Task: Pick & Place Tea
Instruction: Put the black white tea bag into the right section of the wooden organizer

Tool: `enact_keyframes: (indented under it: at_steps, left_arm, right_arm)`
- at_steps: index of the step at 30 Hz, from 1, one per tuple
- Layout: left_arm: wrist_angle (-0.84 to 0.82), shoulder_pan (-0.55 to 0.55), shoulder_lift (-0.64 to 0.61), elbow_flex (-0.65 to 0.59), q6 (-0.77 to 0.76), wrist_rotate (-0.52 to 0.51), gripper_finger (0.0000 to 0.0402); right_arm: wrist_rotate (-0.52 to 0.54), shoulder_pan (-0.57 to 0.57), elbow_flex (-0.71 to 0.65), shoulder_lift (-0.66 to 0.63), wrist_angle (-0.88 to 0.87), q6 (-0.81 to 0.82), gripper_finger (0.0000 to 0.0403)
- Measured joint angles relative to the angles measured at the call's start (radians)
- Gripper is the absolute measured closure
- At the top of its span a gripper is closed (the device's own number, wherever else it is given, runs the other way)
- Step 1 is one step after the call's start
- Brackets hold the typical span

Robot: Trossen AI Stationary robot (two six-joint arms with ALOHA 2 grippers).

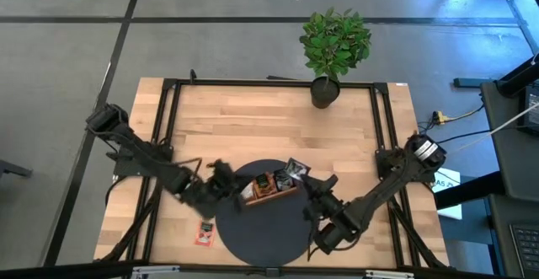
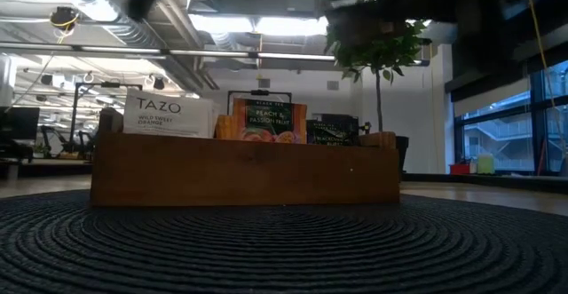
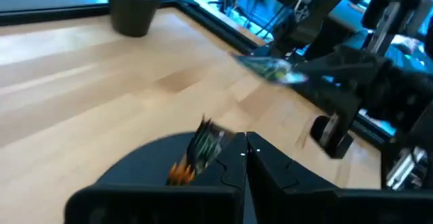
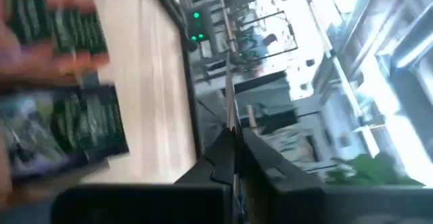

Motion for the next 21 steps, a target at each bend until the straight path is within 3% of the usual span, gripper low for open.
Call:
enact_keyframes:
  at_steps: [3, 8, 21]
  left_arm:
    - [0.13, 0.088, 0.027, 0.0, 0.118, 0.104, 0.039]
    - [0.29, 0.217, 0.076, 0.0, 0.268, 0.215, 0.038]
    - [0.515, 0.439, 0.144, 0.0, 0.294, 0.609, 0.0372]
  right_arm:
    - [0.011, -0.029, -0.038, 0.0, 0.096, -0.094, 0.0387]
    - [0.06, -0.052, -0.064, 0.0, 0.1, -0.17, 0.0387]
    - [0.095, -0.115, -0.062, 0.0, 0.097, -0.218, 0.0387]
